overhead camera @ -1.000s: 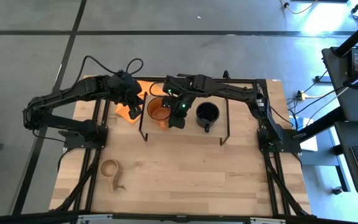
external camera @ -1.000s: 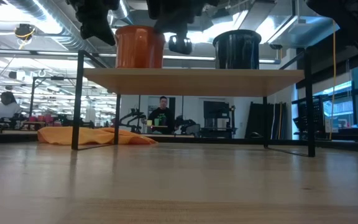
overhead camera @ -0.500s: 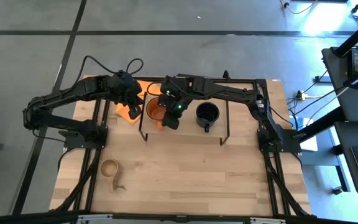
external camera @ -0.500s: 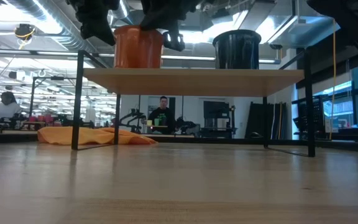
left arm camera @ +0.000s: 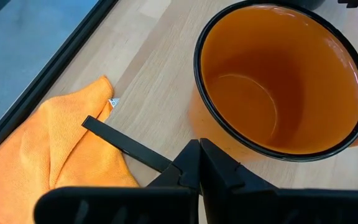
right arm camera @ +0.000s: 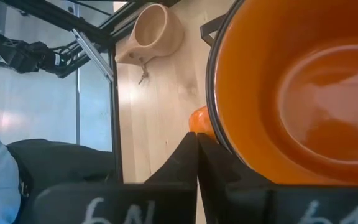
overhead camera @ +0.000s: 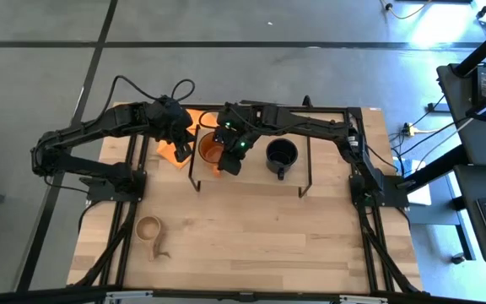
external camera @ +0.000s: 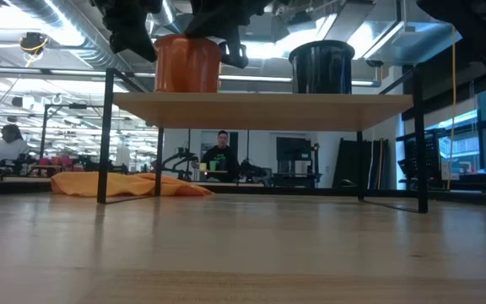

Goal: Stack small to large cups/mugs on shelf
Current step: Put the orange mug on the shelf

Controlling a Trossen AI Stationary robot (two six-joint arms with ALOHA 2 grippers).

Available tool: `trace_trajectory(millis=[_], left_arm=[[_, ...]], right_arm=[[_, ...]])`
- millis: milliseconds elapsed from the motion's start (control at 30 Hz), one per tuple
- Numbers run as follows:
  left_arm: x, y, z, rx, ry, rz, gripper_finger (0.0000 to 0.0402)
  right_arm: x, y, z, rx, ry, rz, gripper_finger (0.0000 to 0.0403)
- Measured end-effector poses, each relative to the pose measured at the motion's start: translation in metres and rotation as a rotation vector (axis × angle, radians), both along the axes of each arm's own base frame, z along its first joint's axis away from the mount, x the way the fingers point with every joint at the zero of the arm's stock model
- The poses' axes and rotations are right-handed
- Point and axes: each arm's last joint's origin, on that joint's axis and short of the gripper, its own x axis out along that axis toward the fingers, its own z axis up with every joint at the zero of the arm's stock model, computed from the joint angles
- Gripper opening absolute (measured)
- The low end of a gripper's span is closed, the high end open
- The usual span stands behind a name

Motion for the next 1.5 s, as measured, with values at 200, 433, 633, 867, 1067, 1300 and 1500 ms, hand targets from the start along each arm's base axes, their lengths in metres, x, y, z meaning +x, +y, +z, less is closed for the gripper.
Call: trace_trajectory(millis=[200,433,633,867,1067,1300,1500], left_arm=[[0.0,0.0,0.0,-0.004,-0.001,0.004,0.0],[0.0,0.0,0.0,-0.012,-0.004,0.014,0.0],[0.0,0.0,0.0,-0.012,-0.004,0.014,0.0],[0.0,0.0,0.0,-0.012,-0.004,0.014,0.0],[0.0,0.0,0.0,-0.012,-0.004,0.014,0.0],[0.001,0.001,0.001,-0.005,-0.022,0.014,0.0],[0.002,0.001,0.001,-0.004,-0.026,0.015,0.0]], right_arm=[[-0.002,0.002,0.0,0.037,0.001,0.052,0.0004],[-0.006,0.003,-0.002,0.037,0.005,0.13,0.0005],[-0.011,0.0,-0.007,-0.035,0.075,0.098,0.0005],[-0.008,-0.002,-0.005,-0.059,0.04,0.082,0.0006],[-0.003,-0.003,-0.002,-0.056,-0.013,0.062,0.0006],[-0.002,-0.003,-0.001,-0.058,-0.023,0.062,0.0006],[-0.001,-0.003,0.0,-0.061,-0.037,0.061,0.0006]])
